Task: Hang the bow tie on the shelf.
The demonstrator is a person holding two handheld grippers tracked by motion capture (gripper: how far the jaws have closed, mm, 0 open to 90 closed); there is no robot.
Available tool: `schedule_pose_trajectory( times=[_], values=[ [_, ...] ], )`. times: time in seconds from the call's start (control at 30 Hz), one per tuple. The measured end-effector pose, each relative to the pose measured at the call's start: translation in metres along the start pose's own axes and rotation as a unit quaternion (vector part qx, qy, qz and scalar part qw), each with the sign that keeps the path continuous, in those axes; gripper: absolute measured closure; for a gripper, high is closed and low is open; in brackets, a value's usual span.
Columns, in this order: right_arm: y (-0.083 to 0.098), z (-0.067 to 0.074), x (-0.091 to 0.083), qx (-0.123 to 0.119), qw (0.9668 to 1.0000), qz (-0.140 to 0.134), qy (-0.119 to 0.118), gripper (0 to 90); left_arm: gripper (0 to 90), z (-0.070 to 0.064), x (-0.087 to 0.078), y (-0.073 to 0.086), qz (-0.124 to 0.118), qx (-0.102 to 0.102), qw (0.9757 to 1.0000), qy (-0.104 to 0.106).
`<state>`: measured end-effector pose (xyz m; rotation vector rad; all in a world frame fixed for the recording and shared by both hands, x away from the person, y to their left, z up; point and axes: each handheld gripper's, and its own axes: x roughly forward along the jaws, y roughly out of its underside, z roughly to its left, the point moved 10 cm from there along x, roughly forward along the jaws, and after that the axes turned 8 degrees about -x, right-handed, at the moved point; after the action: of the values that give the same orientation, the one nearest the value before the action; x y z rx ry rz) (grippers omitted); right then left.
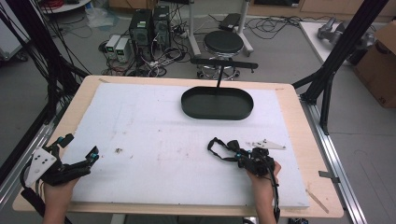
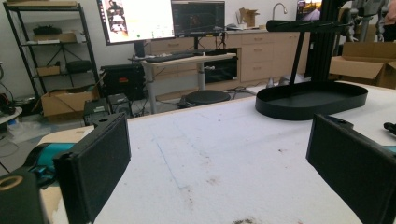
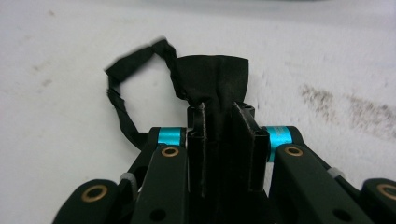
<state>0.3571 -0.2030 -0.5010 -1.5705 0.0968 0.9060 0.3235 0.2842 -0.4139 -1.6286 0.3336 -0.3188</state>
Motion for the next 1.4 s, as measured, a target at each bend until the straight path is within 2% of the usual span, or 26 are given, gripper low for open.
schedule_pose_trajectory(
  times=[0.07, 0.1, 0.13, 0.2, 0.3, 0.33, 0.5, 0.63, 0.67, 0.77, 0.93, 1.0, 1.13, 1.17, 1.4],
  values=[
    [-0.007, 0.0, -0.006, -0.004, 0.9998, -0.021, 0.001, 76.5, 6.9, 0.0, 0.0, 0.0, 0.0, 0.001, 1.0, 0.0],
    [-0.007, 0.0, -0.006, -0.004, 0.9998, -0.021, 0.001, 76.5, 6.9, 0.0, 0.0, 0.0, 0.0, 0.001, 1.0, 0.0],
    [-0.016, 0.001, -0.014, -0.007, 0.9991, -0.042, 0.003, 76.6, 6.9, -0.001, 0.0, 0.0, 0.0, 0.001, 1.0, 0.001],
    [-0.023, 0.002, -0.021, -0.013, 0.9983, -0.056, 0.005, 76.6, 6.9, -0.001, 0.0, 0.0, 0.0, 0.0, 1.0, 0.001],
    [-0.03, 0.003, -0.026, -0.019, 0.9976, -0.067, 0.005, 76.6, 6.9, -0.001, 0.0, 0.0, 0.0, 0.0, 1.0, 0.001],
    [-0.039, 0.004, -0.031, -0.026, 0.9966, -0.078, 0.006, 76.6, 6.9, -0.001, 0.0, 0.0, 0.0, 0.0, 1.0, 0.001],
    [-0.059, 0.006, -0.04, -0.031, 0.994, -0.105, 0.008, 76.6, 6.9, -0.002, 0.0, -0.001, -0.001, 0.001, 1.0, 0.002],
    [-0.076, 0.008, -0.047, -0.055, 0.9905, -0.125, 0.019, 76.9, 6.9, -0.001, 0.0, -0.001, -0.002, 0.002, 1.0, 0.002],
    [-0.076, 0.008, -0.047, -0.055, 0.9905, -0.125, 0.019, 76.9, 6.9, -0.001, 0.0, -0.001, -0.002, 0.001, 1.0, 0.002],
    [-0.094, 0.009, -0.056, -0.073, 0.9855, -0.15, 0.032, 77.1, 6.9, -0.001, 0.0, 0.0, -0.001, 0.002, 1.0, 0.002],
    [-0.115, 0.009, -0.07, -0.079, 0.977, -0.193, 0.043, 77.2, 6.9, 0.0, 0.0, 0.0, -0.002, 0.001, 1.0, 0.001],
    [-0.122, 0.009, -0.075, -0.081, 0.9732, -0.21, 0.048, 77.2, 6.9, 0.0, 0.0, 0.0, -0.001, 0.001, 1.0, 0.001],
    [-0.131, 0.007, -0.079, -0.082, 0.9697, -0.224, 0.053, 77.4, 6.9, 0.0, 0.001, 0.001, 0.0, 0.001, 1.0, 0.001],
    [-0.138, 0.005, -0.081, -0.078, 0.9672, -0.235, 0.055, 77.4, 6.9, 0.0, 0.001, 0.001, 0.001, 0.001, 1.0, 0.001],
    [-0.164, -0.003, -0.089, -0.075, 0.9568, -0.275, 0.058, 77.3, 6.9, 0.0, 0.001, 0.001, 0.0, 0.0, 1.0, 0.002]
  ],
)
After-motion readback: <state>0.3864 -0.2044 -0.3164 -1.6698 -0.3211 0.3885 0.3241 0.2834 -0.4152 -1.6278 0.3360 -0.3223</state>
